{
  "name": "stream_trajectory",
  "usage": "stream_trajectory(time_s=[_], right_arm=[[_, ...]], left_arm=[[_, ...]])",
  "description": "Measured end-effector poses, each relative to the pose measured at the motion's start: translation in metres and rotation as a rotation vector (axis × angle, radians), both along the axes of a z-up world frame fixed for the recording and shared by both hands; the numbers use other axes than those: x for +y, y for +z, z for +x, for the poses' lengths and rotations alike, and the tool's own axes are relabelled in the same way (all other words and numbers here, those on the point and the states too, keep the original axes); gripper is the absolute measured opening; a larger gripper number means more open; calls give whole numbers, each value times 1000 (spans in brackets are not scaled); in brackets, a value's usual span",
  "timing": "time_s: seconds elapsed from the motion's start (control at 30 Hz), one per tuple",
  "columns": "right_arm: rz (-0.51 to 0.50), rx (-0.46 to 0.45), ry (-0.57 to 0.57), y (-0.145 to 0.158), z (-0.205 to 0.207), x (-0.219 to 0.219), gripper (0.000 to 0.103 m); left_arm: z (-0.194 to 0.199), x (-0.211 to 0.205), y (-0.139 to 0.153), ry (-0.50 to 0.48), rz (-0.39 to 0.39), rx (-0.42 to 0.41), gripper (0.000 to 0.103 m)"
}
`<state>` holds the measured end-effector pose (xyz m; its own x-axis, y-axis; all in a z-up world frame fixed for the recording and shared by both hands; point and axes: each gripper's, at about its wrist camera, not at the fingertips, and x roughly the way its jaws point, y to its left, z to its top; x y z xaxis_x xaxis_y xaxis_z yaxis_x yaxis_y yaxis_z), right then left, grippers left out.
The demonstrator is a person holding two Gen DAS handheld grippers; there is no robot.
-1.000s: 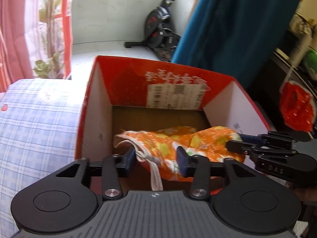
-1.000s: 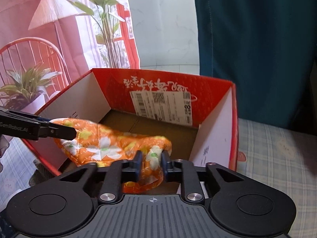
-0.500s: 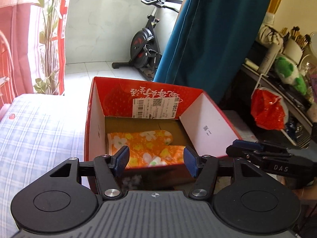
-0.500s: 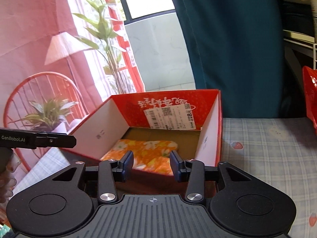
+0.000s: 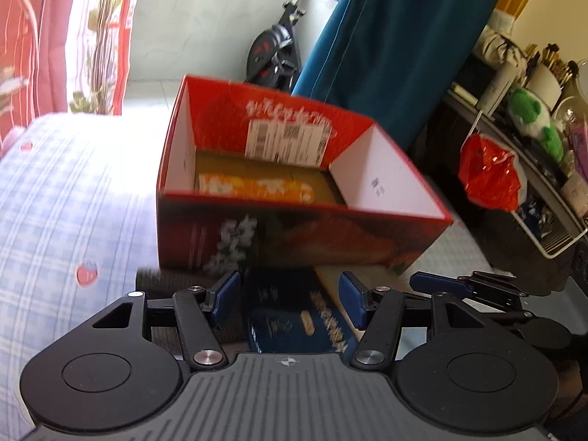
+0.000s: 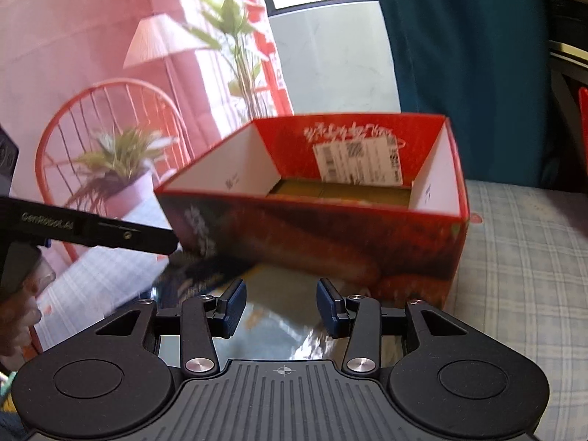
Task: Organize soft objects
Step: 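Grasp the blue-and-silver cotton-pad packet with the left gripper while the right gripper grasps it, then lift the blue packet with both grippers over the box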
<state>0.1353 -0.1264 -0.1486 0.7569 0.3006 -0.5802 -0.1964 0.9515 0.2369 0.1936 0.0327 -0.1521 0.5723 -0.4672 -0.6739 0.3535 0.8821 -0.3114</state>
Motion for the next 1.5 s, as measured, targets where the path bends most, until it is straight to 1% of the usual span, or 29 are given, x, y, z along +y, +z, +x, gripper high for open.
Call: stream_trajectory(time_s=[0.2,0.27,0.37,0.4,0.43,0.47,0.5,0.53,0.57,0.67,0.73,0.8,0.87,0.97,1.03,1.07,1.1,1.2,1.3,1.33,1.4,1.5], right_arm=[[-19,59,3,-22,-12,5,41],[-15,68,-2,-28,-14,5,41],[-9,71,-8,-30,-14,5,41],[-11,72,-8,-30,-14,5,42],[-12,73,-8,-31,-14,5,42],[-11,74,-9,-32,-14,6,42],[-10,74,-10,-32,-13,5,42],[-9,75,-11,-32,-13,4,44],[-11,76,-16,-32,-13,4,46],[-19,76,-42,-30,-12,2,58],[-10,89,-63,-32,-13,-2,59],[24,110,-68,-34,-14,-6,59],[41,120,-63,-35,-15,-7,56],[37,119,-49,-34,-15,-5,48],[39,116,-37,-32,-14,-4,36],[32,113,-31,-30,-13,-3,34],[16,106,-22,-27,-12,-1,26],[-1,76,9,-15,-11,-1,18],[-8,67,35,-8,-9,-2,15],[-11,63,44,-5,-9,-2,13],[5,55,67,1,-9,-2,11],[14,17,101,18,-9,-3,10]], left_arm=[[-4,4,-22,6,0,67,62],[-6,3,-29,5,0,85,61],[-11,4,-38,8,-23,106,61],[-13,4,-39,5,-30,106,59],[-15,4,-40,-1,-37,101,52],[-16,4,-41,-7,-43,97,49],[-16,4,-42,-9,-47,94,46],[-17,4,-42,-9,-51,92,42],[-18,4,-42,-7,-50,88,39],[-18,3,-43,-2,-51,87,37],[-18,4,-45,2,-58,89,37],[-19,5,-46,6,-64,92,37],[-19,5,-48,8,-69,94,37],[-19,7,-49,9,-77,97,37],[-19,8,-49,8,-80,96,36],[-19,8,-49,6,-82,95,36],[-19,8,-48,4,-82,94,36],[-19,8,-48,8,-90,95,34],[-20,10,-46,8,-95,89,28],[-21,10,-44,9,-95,81,25],[-24,14,-36,8,-98,55,23],[-28,21,-18,4,-121,1,21]])
